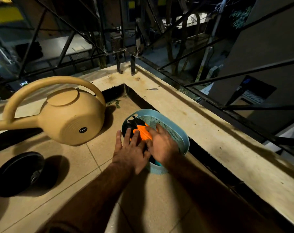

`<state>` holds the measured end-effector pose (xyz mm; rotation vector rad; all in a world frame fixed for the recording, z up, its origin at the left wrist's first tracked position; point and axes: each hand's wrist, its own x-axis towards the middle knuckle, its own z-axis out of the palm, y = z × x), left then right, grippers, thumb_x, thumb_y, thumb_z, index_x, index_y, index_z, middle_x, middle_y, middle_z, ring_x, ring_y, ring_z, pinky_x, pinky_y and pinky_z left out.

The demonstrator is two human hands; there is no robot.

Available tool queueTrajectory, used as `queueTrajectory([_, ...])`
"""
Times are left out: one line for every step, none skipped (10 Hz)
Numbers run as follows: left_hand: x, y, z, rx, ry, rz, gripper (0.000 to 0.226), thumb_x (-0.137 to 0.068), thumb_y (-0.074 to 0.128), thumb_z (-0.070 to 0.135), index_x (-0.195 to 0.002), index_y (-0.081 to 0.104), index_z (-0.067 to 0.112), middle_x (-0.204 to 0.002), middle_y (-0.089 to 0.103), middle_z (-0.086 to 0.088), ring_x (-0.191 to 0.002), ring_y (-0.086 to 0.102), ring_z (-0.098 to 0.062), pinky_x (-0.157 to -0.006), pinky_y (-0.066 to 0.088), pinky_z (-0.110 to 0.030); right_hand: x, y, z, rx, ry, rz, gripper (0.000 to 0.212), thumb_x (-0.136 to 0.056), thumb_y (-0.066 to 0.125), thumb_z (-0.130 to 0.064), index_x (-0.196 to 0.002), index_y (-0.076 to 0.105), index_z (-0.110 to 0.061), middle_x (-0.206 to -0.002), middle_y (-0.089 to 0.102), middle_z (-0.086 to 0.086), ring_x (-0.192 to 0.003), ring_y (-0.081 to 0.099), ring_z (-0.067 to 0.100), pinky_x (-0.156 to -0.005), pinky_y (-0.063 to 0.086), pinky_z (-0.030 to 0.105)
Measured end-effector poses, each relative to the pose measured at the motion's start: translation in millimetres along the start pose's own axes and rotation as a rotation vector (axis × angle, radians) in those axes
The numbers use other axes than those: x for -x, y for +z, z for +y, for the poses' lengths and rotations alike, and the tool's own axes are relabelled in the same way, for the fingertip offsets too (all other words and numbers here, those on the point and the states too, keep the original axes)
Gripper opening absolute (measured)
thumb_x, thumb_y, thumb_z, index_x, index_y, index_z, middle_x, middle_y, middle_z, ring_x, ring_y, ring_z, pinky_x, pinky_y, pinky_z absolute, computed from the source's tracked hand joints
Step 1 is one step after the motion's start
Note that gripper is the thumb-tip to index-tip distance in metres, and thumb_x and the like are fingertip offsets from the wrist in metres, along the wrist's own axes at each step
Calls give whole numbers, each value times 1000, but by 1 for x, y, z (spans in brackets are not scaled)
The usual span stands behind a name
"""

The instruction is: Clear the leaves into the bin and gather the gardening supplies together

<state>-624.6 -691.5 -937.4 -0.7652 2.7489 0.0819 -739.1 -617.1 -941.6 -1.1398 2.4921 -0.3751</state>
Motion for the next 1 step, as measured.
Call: queueTrajectory([4,-4,-4,116,-6,62,67,-100,19,62,-161,12,34,-169,-9,-4,-154,-18,-27,-119,-19,-56,3,-4,1,-102,-5,32,61,-104,46,-37,-158,19,-43,-166,22,4,-148,31,32,-117,34,52])
